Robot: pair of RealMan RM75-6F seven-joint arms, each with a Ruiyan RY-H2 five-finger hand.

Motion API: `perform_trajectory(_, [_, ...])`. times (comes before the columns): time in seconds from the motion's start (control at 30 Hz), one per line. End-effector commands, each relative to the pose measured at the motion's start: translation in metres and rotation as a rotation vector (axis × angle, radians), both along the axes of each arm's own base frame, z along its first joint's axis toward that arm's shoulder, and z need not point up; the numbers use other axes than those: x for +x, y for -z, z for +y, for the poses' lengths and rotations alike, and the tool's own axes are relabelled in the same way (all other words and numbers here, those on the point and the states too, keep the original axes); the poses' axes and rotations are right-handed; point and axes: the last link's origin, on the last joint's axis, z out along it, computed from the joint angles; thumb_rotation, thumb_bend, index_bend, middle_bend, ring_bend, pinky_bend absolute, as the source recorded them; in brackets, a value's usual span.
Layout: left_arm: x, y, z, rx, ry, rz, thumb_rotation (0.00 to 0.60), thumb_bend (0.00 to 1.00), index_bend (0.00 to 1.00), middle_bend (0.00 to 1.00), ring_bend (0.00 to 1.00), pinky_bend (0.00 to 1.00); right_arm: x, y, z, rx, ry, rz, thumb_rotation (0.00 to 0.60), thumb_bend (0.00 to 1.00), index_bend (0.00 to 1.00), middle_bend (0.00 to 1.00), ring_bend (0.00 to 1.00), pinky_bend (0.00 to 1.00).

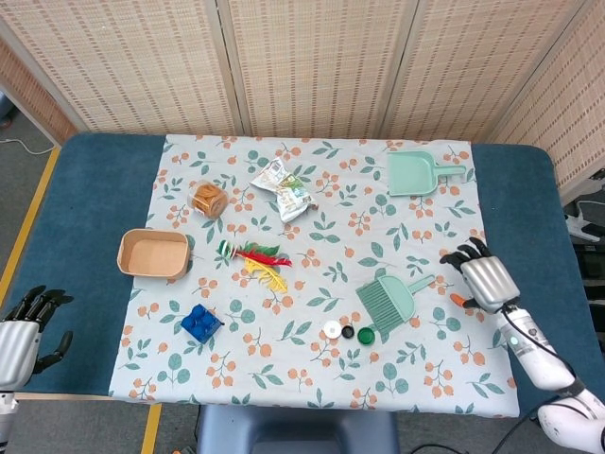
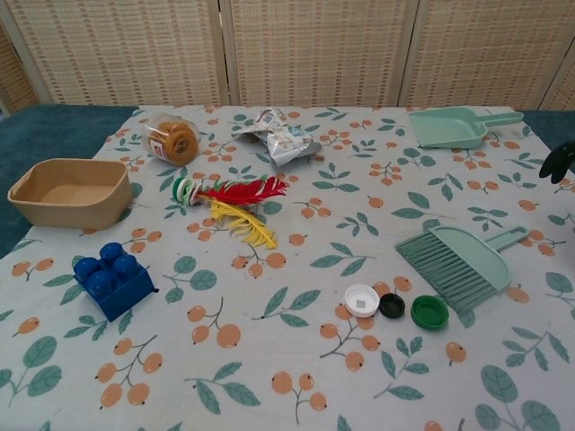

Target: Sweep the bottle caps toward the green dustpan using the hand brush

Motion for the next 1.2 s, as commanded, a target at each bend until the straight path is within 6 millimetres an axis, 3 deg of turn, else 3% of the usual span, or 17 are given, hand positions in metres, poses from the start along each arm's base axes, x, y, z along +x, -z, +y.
perform_trajectory(0.03, [0.0, 0.0, 0.0, 0.0, 0.001, 0.0, 0.6, 0.37, 0.27, 0.21, 0.12, 0.36, 0.001, 0.017, -0.017, 0.046, 0.0, -0.013, 0.6, 0.1, 0.29, 0.3, 0.12, 0.03])
perform_trajectory(0.3, [0.0, -0.001, 0.0, 0.0, 0.005, -0.003, 0.6, 0.37, 0.27, 0.21, 0.12, 0.36, 0.001, 0.046, -0.035, 0.093, -0.014, -0.023, 0.6, 0.1, 0.29, 0.3, 0.1, 0.02])
perform_trajectory(0.6, [0.0, -0.003, -0.001, 0.013, 0.013, -0.013, 0.6, 0.37, 0.27, 0.2, 0.12, 0.36, 0.003, 0.071, -0.041, 0.134, -0.038, -0.024, 0.6, 0.1, 0.3, 0.3, 0.1, 0.02])
perform_trajectory(0.97, [0.0, -0.004, -0.001, 0.013, 0.014, -0.016, 0.6, 0.37, 0.27, 0.2, 0.12, 0.36, 0.004, 0.079, -0.04, 0.15, -0.055, -0.025, 0.6, 0.11, 0.34, 0.31, 0.1, 0.02])
perform_trajectory(1.2, [0.0, -0.004, -0.001, 0.015, 0.012, -0.015, 0.6, 0.37, 0.27, 0.2, 0.12, 0.36, 0.005, 0.078, -0.04, 0.157, -0.068, 0.0, 0.6, 0.23, 0.4, 0.35, 0.11, 0.02])
